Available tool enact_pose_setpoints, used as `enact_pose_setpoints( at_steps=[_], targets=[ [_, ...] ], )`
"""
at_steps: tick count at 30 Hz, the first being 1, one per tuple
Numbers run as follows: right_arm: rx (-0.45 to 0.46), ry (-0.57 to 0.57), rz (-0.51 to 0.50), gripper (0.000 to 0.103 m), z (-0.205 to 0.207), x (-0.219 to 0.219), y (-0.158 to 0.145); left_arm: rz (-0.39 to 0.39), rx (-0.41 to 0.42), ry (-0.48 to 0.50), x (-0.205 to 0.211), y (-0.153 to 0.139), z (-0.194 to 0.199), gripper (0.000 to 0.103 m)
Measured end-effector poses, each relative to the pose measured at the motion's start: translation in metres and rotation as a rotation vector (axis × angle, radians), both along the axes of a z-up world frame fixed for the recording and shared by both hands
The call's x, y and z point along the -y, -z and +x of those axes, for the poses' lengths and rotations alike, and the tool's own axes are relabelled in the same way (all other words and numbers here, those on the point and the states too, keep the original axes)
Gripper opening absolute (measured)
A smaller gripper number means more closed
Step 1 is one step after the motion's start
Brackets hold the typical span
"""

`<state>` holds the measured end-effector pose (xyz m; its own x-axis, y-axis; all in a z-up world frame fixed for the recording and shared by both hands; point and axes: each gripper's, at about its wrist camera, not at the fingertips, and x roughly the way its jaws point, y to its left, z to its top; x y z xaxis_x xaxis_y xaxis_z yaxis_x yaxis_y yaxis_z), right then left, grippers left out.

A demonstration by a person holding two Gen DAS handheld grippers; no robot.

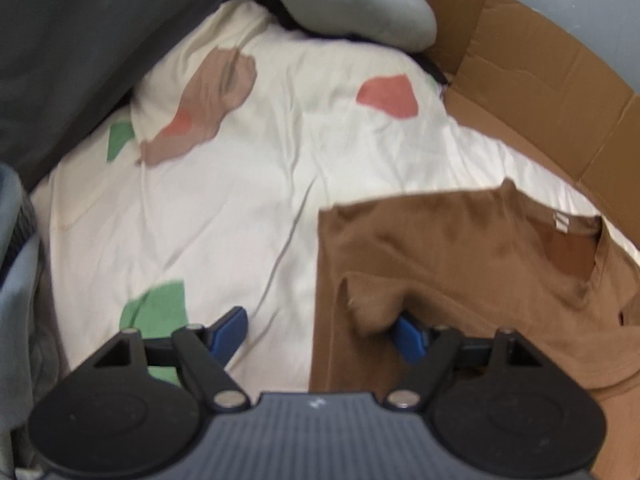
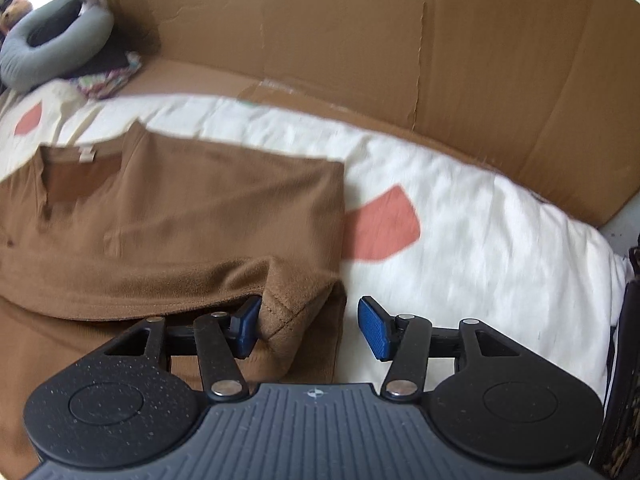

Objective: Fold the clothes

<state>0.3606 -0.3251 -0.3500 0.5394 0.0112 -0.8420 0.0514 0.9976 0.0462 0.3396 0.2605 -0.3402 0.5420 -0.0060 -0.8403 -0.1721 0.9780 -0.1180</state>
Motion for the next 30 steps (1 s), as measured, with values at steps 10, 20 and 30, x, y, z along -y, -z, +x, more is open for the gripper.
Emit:
enact_pose_setpoints(
  at_steps=[10, 20, 30],
  targets=[
    [0.068, 0.038, 0.036, 0.058, 0.004, 0.003, -0.029, -0.008, 0.081, 0.003, 0.002, -0.026, -0.004, 0.079],
    [0.072, 0.067, 0.012, 0.058, -0.022, 0.023, -0.035, 0.023, 0.047, 0.015, -0.002, -0.009, -0.013, 0.072],
    [0.064, 0.112, -0.005, 0.058, -0.042, 0.044, -0.034, 0.038, 0.027, 0.048, 0.003, 0.003, -0.009, 0.067]
  ],
)
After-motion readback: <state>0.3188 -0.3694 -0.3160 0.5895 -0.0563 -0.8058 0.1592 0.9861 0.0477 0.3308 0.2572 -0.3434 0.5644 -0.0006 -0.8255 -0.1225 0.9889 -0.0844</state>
